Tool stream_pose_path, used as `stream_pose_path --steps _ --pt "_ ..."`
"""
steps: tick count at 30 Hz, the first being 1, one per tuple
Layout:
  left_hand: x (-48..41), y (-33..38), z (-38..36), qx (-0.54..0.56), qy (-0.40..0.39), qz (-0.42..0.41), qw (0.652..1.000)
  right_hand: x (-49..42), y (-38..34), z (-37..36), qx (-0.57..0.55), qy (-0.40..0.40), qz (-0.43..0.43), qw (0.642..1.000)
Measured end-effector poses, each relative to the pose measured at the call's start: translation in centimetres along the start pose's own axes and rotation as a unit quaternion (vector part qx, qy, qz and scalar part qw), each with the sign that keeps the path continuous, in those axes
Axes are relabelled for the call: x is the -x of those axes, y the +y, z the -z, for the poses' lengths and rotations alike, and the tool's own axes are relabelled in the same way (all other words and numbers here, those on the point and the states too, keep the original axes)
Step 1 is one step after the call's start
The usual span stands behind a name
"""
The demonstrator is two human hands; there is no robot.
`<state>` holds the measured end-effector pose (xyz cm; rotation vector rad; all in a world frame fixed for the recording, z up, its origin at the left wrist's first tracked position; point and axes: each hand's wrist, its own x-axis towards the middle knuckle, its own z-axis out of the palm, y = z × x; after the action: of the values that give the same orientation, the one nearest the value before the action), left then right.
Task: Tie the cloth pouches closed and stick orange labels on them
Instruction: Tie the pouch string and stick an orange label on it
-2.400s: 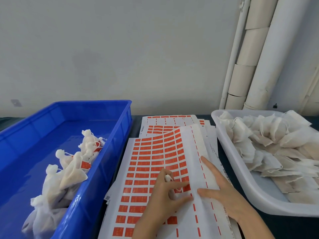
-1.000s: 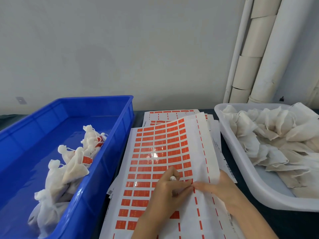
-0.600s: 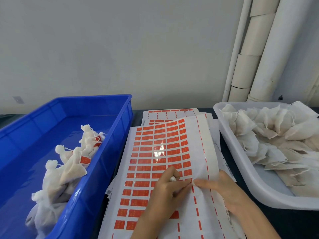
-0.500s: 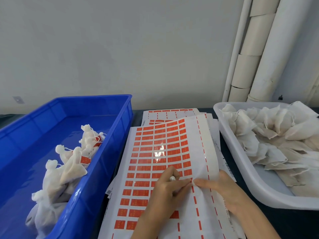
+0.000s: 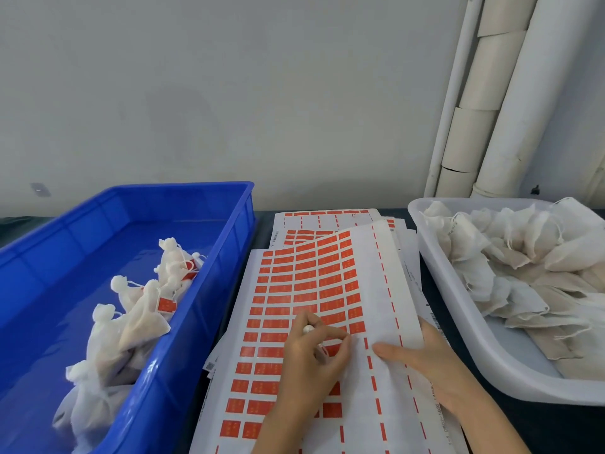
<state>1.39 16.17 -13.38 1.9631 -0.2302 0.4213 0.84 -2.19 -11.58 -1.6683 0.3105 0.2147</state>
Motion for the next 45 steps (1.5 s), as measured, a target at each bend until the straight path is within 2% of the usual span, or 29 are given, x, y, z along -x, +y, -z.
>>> stream_pose_path --steps 4,10,13,16,19,21,25,32,36,39,41,45 --pt "-0.4 -0.2 0.1 -0.001 0.055 0.024 0.998 0.4 -0.2 -0.2 0.008 0.034 0.017 0.999" --pt "-0.6 -0.3 0.2 0.008 0.094 0.050 0.994 0.6 -0.3 -0.2 0.021 0.067 0.056 0.996" --pt "-0.6 -0.2 0.3 0.019 0.113 0.065 0.991 0.5 -0.3 -0.3 0.073 0.085 0.071 0.991" --pt "-0.7 -0.1 0.4 0.027 0.117 0.078 0.990 0.7 -0.5 -0.8 0.171 0.133 0.114 0.970" --pt "-0.7 0.0 0.4 0.040 0.111 0.084 0.989 0.9 -0.8 -1.5 0.245 0.193 0.229 0.922" --pt "-0.7 0.3 0.5 0.049 0.099 0.082 0.990 1.1 -1.5 -2.3 0.252 0.163 0.285 0.910" --pt "-0.6 0.5 0.5 0.066 0.074 0.068 0.993 0.9 -2.3 -4.4 0.237 0.040 0.266 0.934" --pt "-0.7 0.8 0.5 0.059 0.032 0.066 0.996 -0.6 -1.5 -4.8 0.171 0.088 0.270 0.943" --pt "-0.6 1.0 1.1 0.087 -0.015 0.100 0.991 -0.7 -0.9 -4.3 0.060 0.106 0.250 0.960" --pt "-1.0 1.6 1.5 0.140 -0.051 0.155 0.977 -0.8 -0.9 -3.8 -0.038 0.047 0.197 0.979" --pt "-1.4 2.1 1.5 0.133 -0.053 0.181 0.973 -0.8 -0.9 -3.8 -0.033 -0.006 0.170 0.985" --pt "-1.8 3.5 2.2 0.146 -0.059 0.167 0.973 -0.4 -1.0 -4.2 0.015 -0.099 0.164 0.981"
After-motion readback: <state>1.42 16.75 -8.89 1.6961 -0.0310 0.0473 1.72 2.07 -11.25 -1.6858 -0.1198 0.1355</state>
